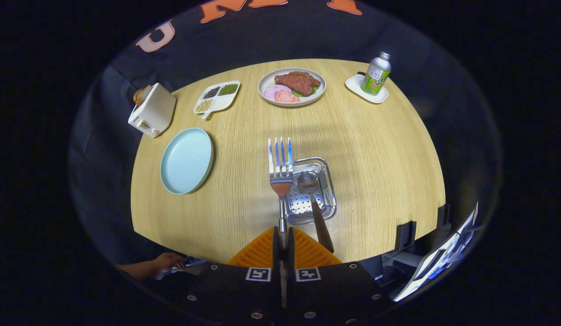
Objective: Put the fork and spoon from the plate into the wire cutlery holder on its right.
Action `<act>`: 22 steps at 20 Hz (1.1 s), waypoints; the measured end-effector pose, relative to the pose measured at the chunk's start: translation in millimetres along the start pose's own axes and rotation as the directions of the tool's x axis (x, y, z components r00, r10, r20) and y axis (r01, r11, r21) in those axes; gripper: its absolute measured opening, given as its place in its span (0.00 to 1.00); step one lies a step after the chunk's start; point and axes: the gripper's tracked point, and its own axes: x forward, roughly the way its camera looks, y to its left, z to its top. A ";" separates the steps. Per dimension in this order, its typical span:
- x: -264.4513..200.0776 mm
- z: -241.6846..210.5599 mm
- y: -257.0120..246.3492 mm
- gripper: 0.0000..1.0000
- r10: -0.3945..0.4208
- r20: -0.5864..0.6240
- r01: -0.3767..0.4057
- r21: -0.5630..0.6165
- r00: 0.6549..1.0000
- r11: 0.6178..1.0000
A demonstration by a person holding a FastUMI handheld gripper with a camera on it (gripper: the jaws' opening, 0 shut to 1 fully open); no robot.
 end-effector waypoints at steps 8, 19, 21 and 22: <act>17.1 -25.2 -21.2 0.05 -0.070 -0.161 0.052 -0.114 0.984 0.992; 15.9 0.5 -20.8 0.11 -0.029 -0.098 0.023 -0.063 0.995 0.998; 7.8 17.1 -26.1 0.12 -0.025 -0.029 0.024 -0.033 0.999 0.999; 2.7 27.4 -24.7 0.13 -0.008 0.017 0.008 -0.014 1.000 1.000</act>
